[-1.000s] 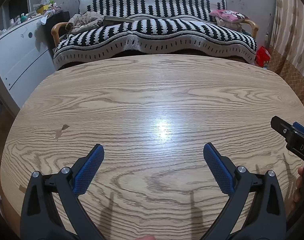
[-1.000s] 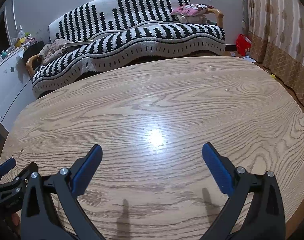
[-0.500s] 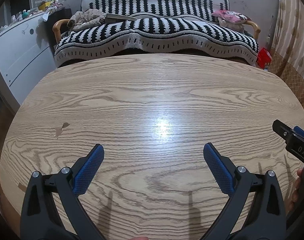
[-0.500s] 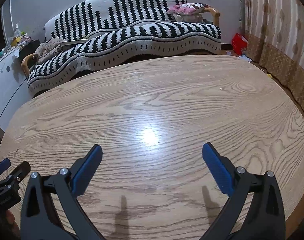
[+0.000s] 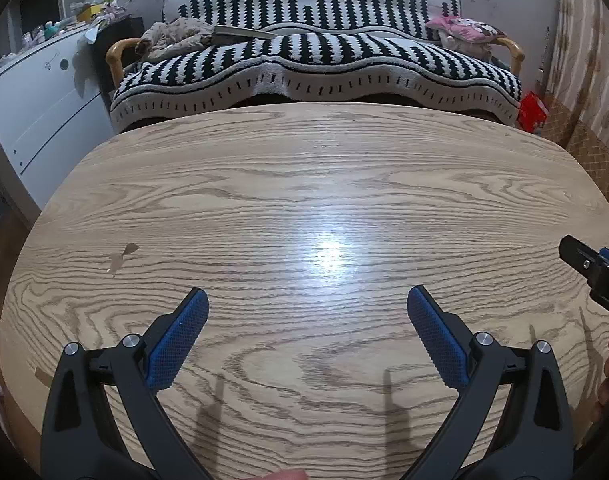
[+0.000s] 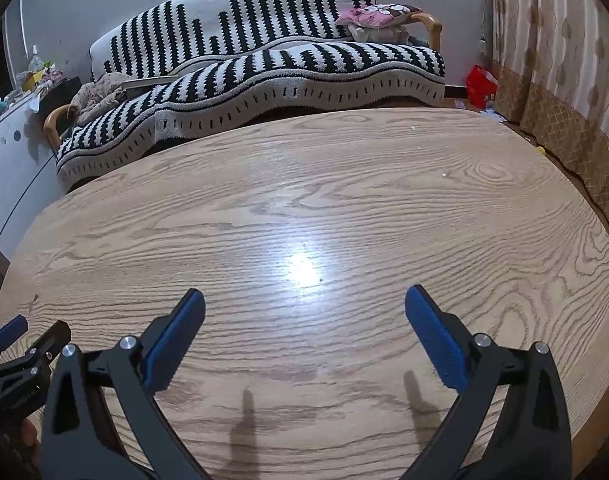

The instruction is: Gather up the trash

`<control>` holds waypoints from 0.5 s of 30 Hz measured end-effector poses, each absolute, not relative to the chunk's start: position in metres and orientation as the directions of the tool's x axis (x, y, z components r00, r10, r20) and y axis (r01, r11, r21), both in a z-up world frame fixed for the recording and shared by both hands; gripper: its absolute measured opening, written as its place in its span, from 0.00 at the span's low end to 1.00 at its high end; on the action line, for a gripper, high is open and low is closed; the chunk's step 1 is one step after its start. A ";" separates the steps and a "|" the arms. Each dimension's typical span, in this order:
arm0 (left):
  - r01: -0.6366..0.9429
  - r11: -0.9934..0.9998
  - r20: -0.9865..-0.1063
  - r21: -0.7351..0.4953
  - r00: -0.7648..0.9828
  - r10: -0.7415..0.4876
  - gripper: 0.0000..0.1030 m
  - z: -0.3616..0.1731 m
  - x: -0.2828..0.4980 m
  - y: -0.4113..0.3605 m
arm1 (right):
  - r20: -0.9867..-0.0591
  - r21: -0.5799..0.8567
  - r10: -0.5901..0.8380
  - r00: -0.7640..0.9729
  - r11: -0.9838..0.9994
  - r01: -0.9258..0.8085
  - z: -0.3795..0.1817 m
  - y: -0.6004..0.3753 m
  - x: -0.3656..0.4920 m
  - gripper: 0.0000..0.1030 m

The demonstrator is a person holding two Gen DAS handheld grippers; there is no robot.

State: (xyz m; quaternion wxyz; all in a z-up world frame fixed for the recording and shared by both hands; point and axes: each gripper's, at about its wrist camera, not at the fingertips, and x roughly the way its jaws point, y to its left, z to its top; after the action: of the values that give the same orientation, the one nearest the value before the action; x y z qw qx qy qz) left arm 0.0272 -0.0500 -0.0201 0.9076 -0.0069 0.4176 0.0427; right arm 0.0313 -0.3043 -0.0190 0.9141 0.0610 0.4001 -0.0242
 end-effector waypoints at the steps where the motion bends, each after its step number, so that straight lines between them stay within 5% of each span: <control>1: -0.075 0.997 -0.757 0.025 0.650 0.068 0.94 -0.020 0.027 -0.051 | -0.736 0.092 0.005 0.677 0.991 0.093 -0.019 -0.305 0.031 0.94; 15: -0.036 0.999 -0.749 0.022 0.661 0.041 0.94 -0.019 0.023 -0.059 | -0.741 0.073 0.004 0.671 0.994 0.075 -0.019 -0.303 0.032 0.94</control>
State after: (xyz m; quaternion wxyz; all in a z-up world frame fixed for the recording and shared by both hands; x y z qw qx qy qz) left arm 0.0231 -0.0593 -0.0185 0.9114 0.0027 0.4110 0.0211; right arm 0.0315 -0.3027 -0.0188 0.9128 0.0488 0.4049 -0.0195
